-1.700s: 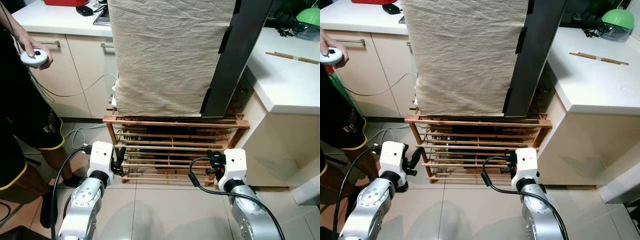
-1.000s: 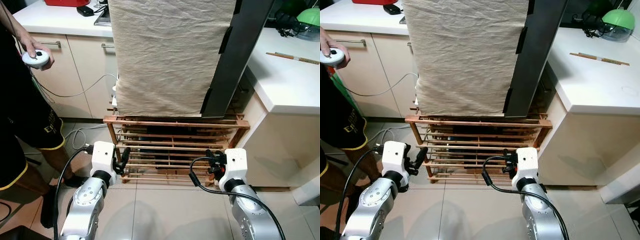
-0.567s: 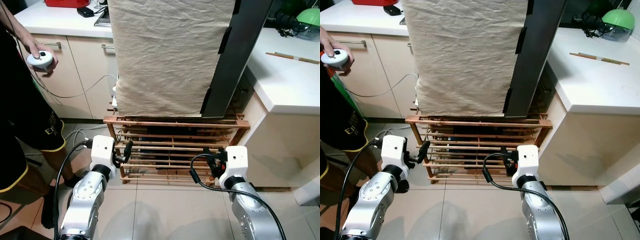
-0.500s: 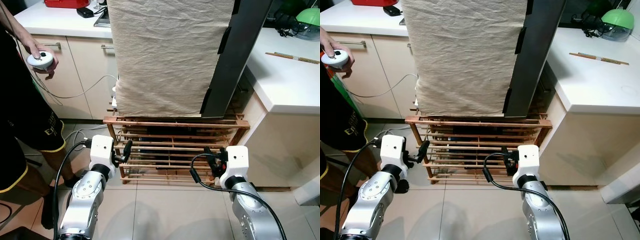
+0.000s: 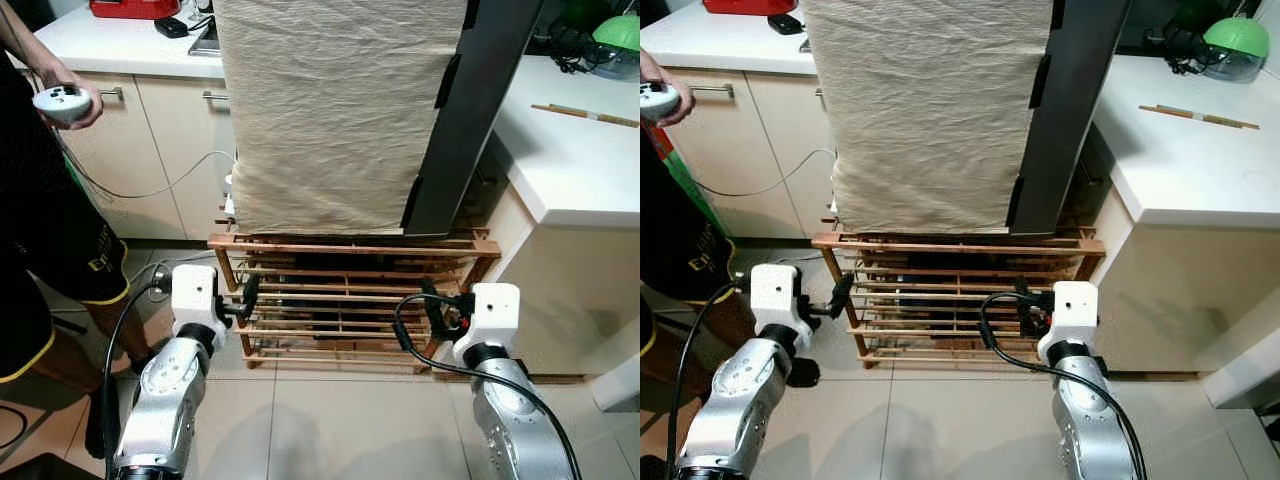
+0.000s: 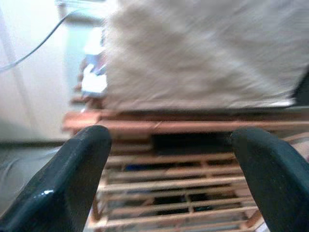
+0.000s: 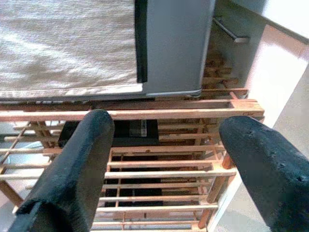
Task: Clothes washing
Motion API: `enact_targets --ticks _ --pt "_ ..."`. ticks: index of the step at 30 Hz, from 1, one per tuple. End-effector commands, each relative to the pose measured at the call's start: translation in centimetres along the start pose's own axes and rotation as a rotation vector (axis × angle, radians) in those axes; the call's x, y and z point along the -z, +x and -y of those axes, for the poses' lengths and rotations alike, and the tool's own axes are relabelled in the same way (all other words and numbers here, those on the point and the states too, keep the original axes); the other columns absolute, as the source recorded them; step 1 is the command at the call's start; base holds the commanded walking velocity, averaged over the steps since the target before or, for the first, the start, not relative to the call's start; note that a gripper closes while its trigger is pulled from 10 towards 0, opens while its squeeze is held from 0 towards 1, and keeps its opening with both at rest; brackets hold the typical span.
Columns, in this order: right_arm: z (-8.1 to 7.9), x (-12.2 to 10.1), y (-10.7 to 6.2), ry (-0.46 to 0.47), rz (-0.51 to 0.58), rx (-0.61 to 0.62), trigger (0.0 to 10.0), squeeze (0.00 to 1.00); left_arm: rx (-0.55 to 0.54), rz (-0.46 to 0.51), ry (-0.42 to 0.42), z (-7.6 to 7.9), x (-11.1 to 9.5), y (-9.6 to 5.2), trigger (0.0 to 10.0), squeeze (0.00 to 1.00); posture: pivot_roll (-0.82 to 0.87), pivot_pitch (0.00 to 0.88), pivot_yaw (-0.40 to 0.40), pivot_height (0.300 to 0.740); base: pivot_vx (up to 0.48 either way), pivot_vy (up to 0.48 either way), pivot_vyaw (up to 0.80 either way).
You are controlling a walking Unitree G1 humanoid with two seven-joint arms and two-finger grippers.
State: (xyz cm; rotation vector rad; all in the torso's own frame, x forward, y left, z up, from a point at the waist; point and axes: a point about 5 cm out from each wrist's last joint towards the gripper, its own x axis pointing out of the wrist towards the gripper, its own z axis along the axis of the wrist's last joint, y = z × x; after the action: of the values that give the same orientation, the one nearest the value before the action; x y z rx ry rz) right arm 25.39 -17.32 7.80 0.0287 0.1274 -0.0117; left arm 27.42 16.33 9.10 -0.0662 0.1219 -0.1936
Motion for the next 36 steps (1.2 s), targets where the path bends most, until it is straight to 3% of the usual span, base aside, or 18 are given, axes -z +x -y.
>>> enact_targets --ticks 1,2,9,13,21,26,28,30,31,32,33,36 --pt "0.1 -1.8 0.3 0.036 0.058 -0.011 10.0 0.52 0.027 0.015 0.031 0.5 -1.0 0.6 10.0 0.0 -0.08 0.0 0.031 0.74 0.0 0.0 -0.69" --pt "0.1 -2.2 0.4 0.036 0.07 -0.012 10.0 0.0 0.024 0.019 0.041 0.5 -1.3 0.8 10.0 0.0 -0.08 0.0 0.035 0.74 0.0 0.0 -0.8" --pt "0.5 -4.5 0.7 0.023 0.139 0.044 10.0 0.0 0.022 0.095 0.162 1.0 -4.0 1.9 10.0 0.0 -0.09 0.0 0.05 0.74 0.0 0.0 -0.8" --pt "0.5 -4.8 0.5 0.037 0.139 0.054 10.0 0.0 0.01 0.219 0.124 1.9 -6.2 2.4 10.0 0.0 -0.09 0.0 0.054 0.74 0.0 0.0 -0.8" --pt "0.6 -4.3 -0.1 0.079 0.116 0.084 10.0 0.0 0.044 0.202 0.128 2.3 -6.2 2.3 10.0 0.0 -0.1 0.0 0.076 0.74 0.0 0.0 -0.8" --pt "1.0 -4.3 -0.4 0.101 0.112 0.119 10.0 0.0 -0.081 0.222 0.117 1.6 -6.1 2.5 10.0 0.0 -0.1 0.0 0.087 0.74 0.0 0.0 -0.8" --pt "1.0 -4.3 -0.5 0.099 0.111 0.122 10.0 0.0 0.023 0.127 0.044 2.2 -5.4 2.4 10.0 0.0 -0.11 0.0 0.095 0.74 0.0 0.0 -0.8" --pt "1.1 -4.3 -0.5 0.099 0.111 0.129 10.0 0.0 0.095 0.095 -0.024 2.6 -5.1 1.8 10.0 0.0 -0.11 0.0 0.101 0.74 0.0 0.0 -0.8" --pt "1.1 -4.3 -0.6 0.099 0.112 0.132 10.0 0.0 0.103 0.084 0.037 2.7 -4.8 1.7 10.0 0.0 -0.11 0.0 0.102 0.74 0.0 0.0 -0.8" --pt "1.1 -4.3 -0.6 0.099 0.112 0.132 10.0 0.0 0.103 0.084 0.037 2.7 -4.8 1.7 10.0 0.0 -0.11 0.0 0.102 0.74 0.0 0.0 -0.8" --pt "1.1 -4.3 -0.6 0.101 0.114 0.134 10.0 0.0 0.12 0.088 0.117 2.9 -4.5 1.5 10.0 0.0 -0.11 0.0 0.105 0.74 0.0 0.0 -0.8" --pt "1.1 -4.2 -0.7 0.102 0.112 0.136 10.0 0.0 0.128 0.1 0.09 3.0 -4.5 1.5 10.0 0.0 -0.12 0.0 0.105 0.74 0.0 0.0 -0.8"
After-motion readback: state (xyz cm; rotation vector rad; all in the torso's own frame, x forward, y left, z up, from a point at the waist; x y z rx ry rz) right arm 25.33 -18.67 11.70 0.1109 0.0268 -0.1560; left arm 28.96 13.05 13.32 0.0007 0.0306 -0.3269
